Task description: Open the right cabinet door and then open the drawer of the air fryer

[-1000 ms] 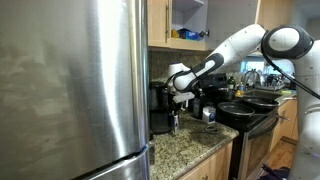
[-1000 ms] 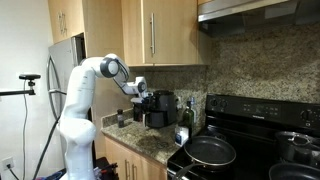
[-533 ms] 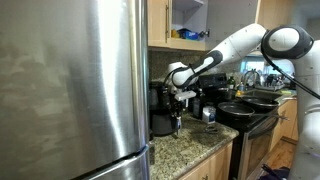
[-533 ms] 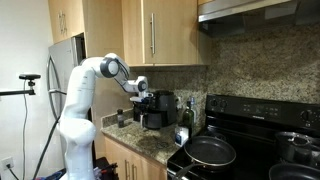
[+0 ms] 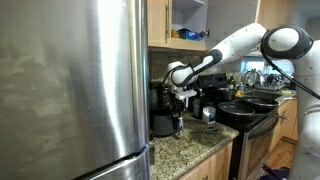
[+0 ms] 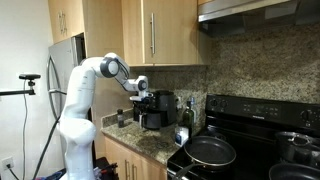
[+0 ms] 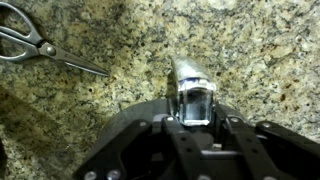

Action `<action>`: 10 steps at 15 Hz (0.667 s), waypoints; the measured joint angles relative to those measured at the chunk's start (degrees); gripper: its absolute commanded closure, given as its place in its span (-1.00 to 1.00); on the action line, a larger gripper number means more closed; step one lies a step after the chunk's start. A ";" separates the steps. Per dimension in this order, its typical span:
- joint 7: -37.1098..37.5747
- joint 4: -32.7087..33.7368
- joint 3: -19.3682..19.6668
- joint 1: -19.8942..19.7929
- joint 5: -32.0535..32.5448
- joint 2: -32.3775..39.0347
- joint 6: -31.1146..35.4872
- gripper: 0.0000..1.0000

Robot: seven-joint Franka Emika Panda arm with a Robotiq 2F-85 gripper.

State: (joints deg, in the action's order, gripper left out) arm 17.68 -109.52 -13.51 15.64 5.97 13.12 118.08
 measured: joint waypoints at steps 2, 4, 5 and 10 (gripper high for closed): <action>0.41 -0.16 0.03 0.07 0.90 0.00 1.34 -0.33; 2.31 -0.49 0.11 0.28 1.82 -0.02 4.54 -0.60; 3.48 -0.79 0.16 0.40 2.56 -0.01 6.95 -0.76; 8.32 -2.35 1.23 1.60 9.20 -0.01 13.78 -1.00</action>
State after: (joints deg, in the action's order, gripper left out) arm 25.99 -111.87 -12.28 17.24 15.17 13.11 131.86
